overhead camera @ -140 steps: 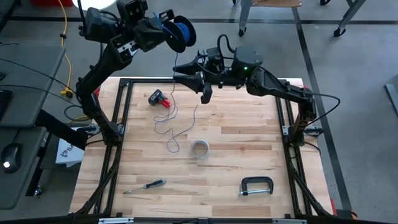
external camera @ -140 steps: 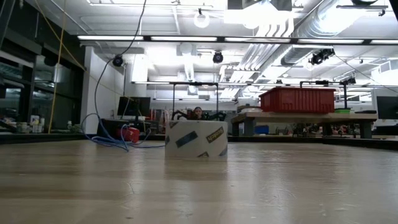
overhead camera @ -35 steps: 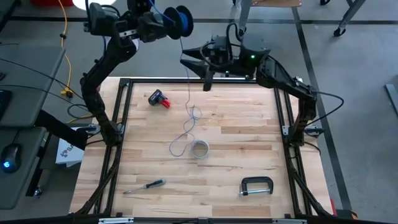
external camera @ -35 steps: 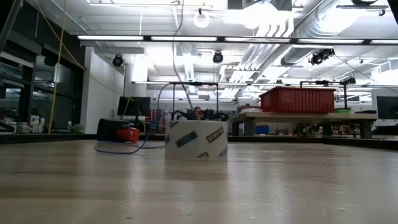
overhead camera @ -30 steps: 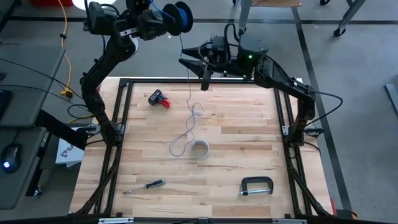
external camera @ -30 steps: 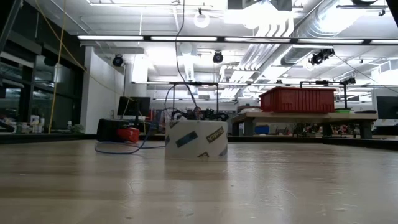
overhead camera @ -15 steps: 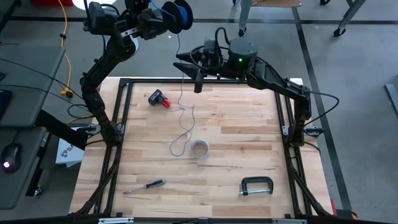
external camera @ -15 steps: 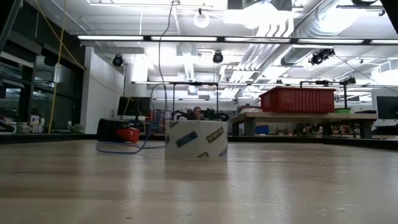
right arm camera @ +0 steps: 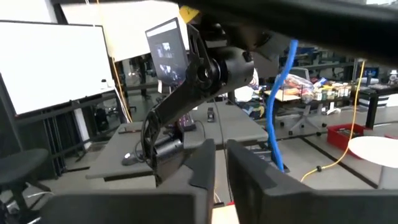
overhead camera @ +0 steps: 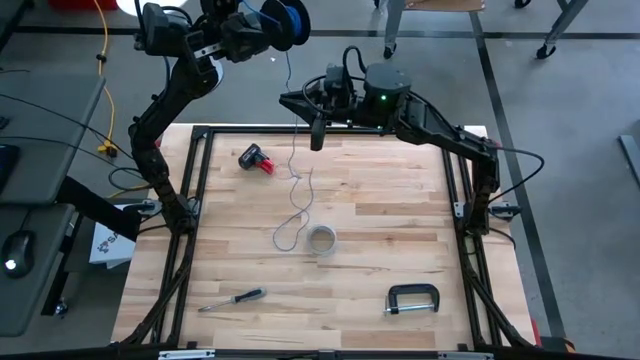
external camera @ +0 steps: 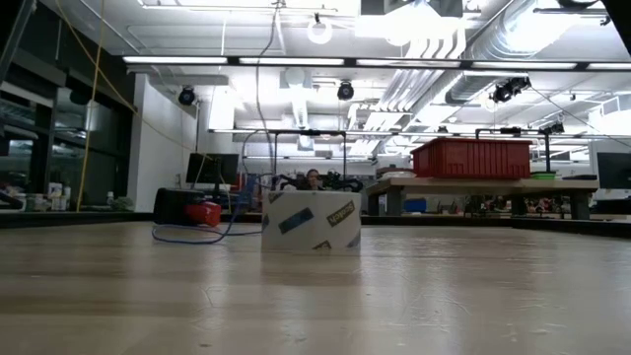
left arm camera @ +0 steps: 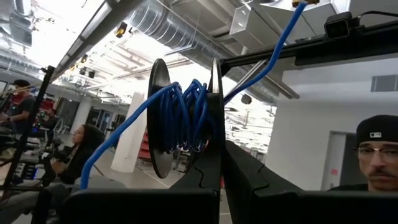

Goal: Coil cords
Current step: Coil the blue wire on the spool

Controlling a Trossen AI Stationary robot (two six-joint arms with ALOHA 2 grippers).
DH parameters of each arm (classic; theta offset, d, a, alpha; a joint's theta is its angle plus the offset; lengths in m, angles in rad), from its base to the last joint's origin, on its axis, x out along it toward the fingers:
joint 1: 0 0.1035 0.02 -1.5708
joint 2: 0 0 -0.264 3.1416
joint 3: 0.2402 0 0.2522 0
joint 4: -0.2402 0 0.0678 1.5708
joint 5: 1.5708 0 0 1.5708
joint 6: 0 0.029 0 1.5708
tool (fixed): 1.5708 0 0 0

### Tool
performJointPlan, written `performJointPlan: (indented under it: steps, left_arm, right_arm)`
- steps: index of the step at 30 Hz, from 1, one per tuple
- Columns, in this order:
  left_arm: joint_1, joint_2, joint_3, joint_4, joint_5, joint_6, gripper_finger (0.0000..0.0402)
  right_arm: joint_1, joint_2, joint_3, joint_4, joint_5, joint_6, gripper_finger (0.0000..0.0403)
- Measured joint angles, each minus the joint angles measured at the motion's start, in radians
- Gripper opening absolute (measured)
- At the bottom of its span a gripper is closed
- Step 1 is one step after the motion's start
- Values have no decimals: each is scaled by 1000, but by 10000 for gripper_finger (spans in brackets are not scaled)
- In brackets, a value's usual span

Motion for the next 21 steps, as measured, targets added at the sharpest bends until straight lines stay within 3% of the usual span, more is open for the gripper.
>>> performJointPlan:
  steps: [3, 7, 15, 21]
  left_arm:
    - [0, 0, 0, 2, 2, 0, 0]
    - [0, 0, 0, 1, 3, 0, 0]
    - [0, 0, 0, 1, 7, 0, 0]
    - [0, 0, 0, 1, 7, 0, 0]
  right_arm:
    - [12, 0, 11, 2, -19, 21, 19]
    - [51, -2, 43, -8, -26, -9, 51]
    - [101, -2, 62, -57, 315, -153, 155]
    - [96, 8, 62, -74, 389, -164, 178]
